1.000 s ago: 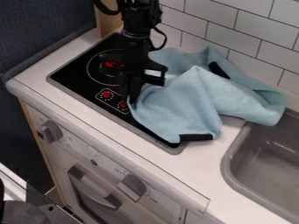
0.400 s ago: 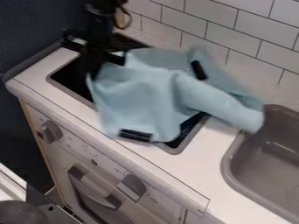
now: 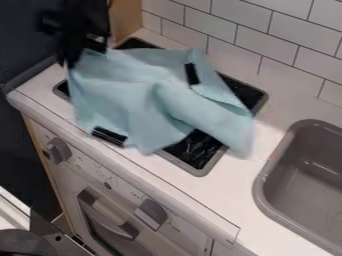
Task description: Move the cloth from right to left
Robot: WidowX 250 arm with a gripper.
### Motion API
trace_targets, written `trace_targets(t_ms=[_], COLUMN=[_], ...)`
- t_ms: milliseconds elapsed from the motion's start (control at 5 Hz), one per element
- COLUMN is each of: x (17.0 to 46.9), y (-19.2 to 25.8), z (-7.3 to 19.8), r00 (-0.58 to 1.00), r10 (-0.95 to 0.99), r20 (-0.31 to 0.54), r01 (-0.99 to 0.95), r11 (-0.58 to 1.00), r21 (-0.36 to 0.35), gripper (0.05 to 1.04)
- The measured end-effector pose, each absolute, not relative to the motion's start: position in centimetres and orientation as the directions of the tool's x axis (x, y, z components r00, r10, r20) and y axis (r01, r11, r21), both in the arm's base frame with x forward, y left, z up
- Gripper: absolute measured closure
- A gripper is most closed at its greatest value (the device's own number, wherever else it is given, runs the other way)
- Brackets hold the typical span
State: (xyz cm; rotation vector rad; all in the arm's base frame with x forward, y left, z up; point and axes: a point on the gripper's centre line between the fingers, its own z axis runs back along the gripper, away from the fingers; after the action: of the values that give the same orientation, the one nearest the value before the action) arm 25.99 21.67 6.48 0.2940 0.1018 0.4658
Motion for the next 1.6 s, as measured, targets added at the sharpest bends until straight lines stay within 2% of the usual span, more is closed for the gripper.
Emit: trace_targets(t_ms=[400, 600, 800, 1000, 1200, 1400, 1600], x=[26.8, 26.8, 26.8, 27.0, 27.0, 26.7, 26.8], y=[24.2, 23.6, 22.8, 22.0, 21.0, 21.9, 21.2], z=[6.9, 5.4, 4.9, 7.0, 7.7, 8.5, 8.3], r00=[0.919, 0.908, 0.907, 0.878, 0.855, 0.843, 0.847], r10=[0.387, 0.41, 0.413, 0.452, 0.494, 0.512, 0.511], r20=[0.073, 0.089, 0.078, 0.158, 0.159, 0.168, 0.149], r01=[-0.382, -0.412, -0.414, -0.479, -0.519, -0.538, -0.532], r11=[0.831, 0.833, 0.844, 0.82, 0.819, 0.778, 0.799], r21=[0.404, 0.37, 0.341, 0.312, 0.245, 0.325, 0.281], gripper=[1.033, 1.016, 0.874, 0.617, 0.311, 0.08, 0.079])
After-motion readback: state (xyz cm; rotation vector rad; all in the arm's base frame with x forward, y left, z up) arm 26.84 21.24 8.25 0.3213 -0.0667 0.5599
